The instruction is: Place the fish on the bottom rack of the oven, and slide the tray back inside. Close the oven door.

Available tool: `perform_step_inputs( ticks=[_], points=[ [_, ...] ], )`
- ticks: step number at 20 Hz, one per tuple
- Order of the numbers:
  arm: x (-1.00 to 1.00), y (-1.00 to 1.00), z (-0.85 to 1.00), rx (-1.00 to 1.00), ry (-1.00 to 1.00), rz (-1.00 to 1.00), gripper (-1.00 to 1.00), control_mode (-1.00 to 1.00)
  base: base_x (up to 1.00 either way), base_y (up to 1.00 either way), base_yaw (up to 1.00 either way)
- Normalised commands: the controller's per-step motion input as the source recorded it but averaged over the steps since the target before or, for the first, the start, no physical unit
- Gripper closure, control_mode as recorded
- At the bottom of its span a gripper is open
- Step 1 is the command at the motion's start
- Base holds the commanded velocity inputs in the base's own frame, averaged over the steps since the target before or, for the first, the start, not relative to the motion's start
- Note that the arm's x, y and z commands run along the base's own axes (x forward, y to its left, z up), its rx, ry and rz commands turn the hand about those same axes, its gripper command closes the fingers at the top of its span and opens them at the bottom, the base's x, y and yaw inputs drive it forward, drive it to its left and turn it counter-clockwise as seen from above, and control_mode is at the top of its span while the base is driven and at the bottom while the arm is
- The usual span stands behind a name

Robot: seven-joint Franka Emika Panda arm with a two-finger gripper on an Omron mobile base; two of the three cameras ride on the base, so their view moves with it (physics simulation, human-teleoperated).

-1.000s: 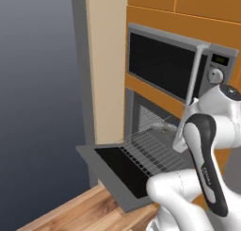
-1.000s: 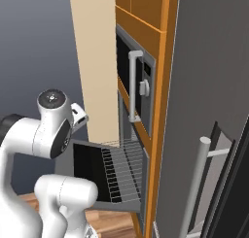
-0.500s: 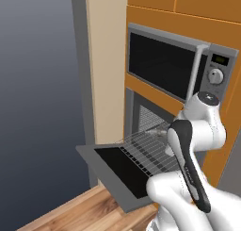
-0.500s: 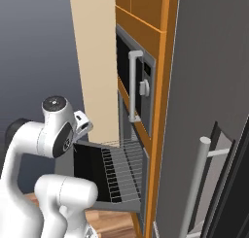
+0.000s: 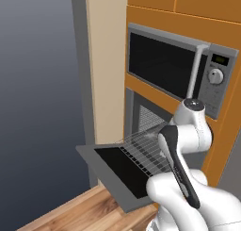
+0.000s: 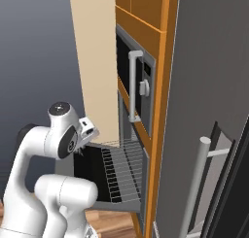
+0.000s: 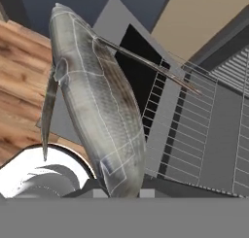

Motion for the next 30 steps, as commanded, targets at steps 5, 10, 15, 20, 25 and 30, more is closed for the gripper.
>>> perform_step_inputs(
  ticks=[5, 10, 15, 20, 25, 30],
  points=[
    [0.23, -0.06, -0.40, 0.00, 0.00, -0.08, 1.00, -1.00, 0.00, 0.00, 0.00],
    [0.36, 0.00, -0.47, 0.00, 0.00, -0.06, 1.00, -1.00, 0.00, 0.00, 0.00],
    [0.46, -0.04, -0.43, 0.00, 0.00, -0.04, 1.00, -1.00, 0.00, 0.00, 0.00],
    [0.50, -0.08, -0.42, 0.00, 0.00, -0.02, 1.00, -1.00, 0.00, 0.00, 0.00],
    [0.44, 0.00, -0.54, -0.01, 0.00, -0.02, 1.00, -1.00, 0.00, 0.00, 0.00],
    [0.26, 0.00, -0.60, -0.04, 0.00, -0.02, 1.00, -1.00, 0.00, 0.00, 0.00]
  ],
)
